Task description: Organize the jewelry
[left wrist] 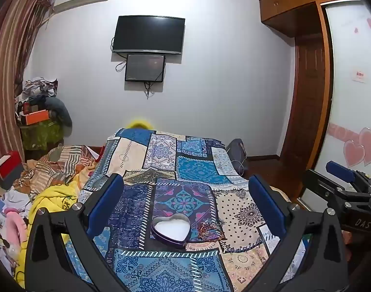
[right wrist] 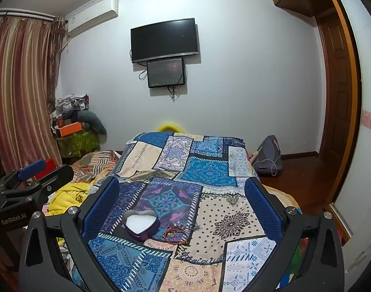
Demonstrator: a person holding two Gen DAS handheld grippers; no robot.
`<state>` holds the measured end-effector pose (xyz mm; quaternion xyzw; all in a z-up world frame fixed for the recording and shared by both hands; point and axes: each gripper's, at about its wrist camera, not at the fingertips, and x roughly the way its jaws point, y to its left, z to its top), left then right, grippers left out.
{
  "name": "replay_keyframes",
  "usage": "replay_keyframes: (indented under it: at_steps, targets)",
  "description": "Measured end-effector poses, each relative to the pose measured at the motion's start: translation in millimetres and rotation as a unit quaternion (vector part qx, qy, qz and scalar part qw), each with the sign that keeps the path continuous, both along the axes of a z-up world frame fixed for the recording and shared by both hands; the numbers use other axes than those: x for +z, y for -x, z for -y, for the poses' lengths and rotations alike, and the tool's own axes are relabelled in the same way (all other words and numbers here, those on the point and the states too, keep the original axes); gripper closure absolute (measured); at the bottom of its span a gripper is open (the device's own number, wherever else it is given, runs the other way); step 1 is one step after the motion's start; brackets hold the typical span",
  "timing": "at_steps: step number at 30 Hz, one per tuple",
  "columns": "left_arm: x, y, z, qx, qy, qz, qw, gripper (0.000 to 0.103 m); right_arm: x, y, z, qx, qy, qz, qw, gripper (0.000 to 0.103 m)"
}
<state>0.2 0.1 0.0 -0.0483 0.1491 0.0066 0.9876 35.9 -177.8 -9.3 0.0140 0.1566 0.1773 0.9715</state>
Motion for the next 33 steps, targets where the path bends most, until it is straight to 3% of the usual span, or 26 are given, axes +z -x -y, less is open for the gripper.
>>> replay_keyframes:
  at_steps: [33]
  targets:
    - [-2,-1,-1,0.001,0.002,0.003,1.0,0.0,-3,0,-2,0.001,0.001,0.005,1.0,0.001]
